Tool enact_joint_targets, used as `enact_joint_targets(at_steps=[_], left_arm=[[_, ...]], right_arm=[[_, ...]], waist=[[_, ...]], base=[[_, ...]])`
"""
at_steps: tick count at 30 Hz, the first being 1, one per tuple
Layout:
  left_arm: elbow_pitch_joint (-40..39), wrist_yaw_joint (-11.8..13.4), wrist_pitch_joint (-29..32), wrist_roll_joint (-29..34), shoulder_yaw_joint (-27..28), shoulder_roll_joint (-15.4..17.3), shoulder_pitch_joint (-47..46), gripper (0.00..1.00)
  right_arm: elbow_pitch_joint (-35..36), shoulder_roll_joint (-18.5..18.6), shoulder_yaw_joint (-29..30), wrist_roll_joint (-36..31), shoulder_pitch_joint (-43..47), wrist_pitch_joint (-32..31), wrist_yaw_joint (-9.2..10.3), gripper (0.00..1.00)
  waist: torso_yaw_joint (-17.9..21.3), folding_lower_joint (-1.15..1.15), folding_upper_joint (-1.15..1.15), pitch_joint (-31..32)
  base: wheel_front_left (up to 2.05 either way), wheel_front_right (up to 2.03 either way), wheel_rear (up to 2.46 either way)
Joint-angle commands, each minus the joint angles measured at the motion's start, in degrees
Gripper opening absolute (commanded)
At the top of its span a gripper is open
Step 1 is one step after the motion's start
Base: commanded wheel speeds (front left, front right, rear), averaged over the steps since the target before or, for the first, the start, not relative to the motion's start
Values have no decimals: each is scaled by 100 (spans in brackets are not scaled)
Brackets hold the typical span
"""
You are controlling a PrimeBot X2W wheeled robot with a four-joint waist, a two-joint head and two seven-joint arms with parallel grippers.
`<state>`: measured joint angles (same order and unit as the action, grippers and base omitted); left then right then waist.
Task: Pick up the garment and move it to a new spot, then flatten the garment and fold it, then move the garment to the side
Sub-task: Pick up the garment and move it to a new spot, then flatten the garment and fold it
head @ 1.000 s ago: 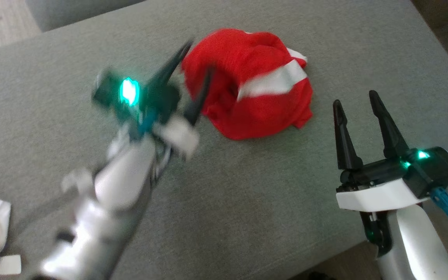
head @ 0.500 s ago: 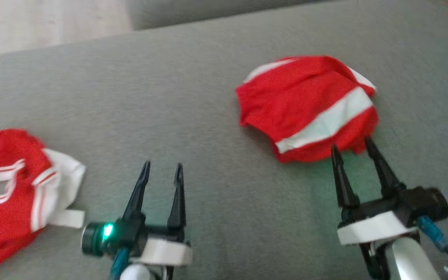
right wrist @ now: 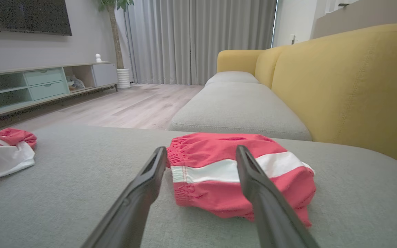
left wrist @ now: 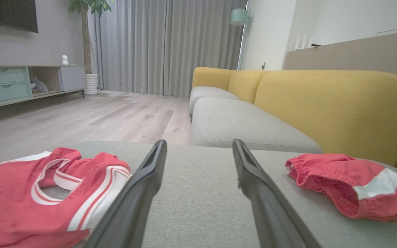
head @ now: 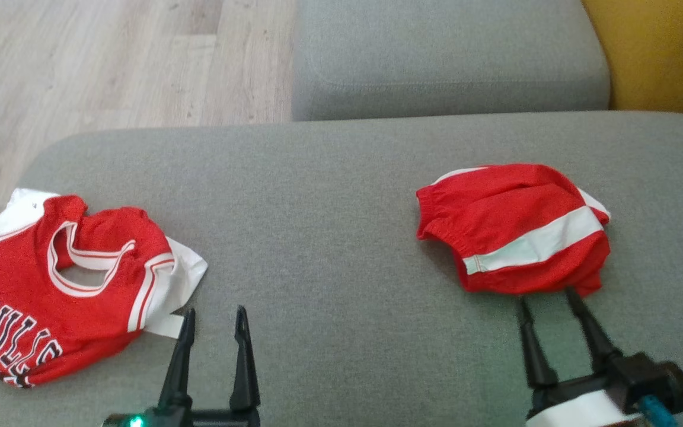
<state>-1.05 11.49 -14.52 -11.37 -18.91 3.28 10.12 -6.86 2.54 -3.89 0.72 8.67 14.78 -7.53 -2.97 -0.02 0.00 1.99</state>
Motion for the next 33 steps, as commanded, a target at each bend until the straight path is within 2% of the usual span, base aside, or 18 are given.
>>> enact_joint_targets(at_steps=[1, 7, 15, 33], left_arm=[[-175, -57, -47, 156, 210, -39, -120, 100], [-162, -174, -48, 408, 265, -40, 63, 100], [-115, -209, -48, 484, 255, -40, 114, 100], [-32, -138, -48, 526, 96, -40, 107, 100]], right_arm=[[201, 34, -219, -38, -74, 22, 4, 100], [199, 34, -265, -18, -1, 22, 4, 100], [182, 34, -287, -60, 29, 22, 4, 100], [188, 34, -325, -162, -5, 22, 4, 100]], waist=[[9, 2, 0, 76], [42, 2, 0, 166], [48, 2, 0, 214], [119, 2, 0, 189]], base=[[0, 0, 0], [0, 0, 0], [0, 0, 0], [0, 0, 0]])
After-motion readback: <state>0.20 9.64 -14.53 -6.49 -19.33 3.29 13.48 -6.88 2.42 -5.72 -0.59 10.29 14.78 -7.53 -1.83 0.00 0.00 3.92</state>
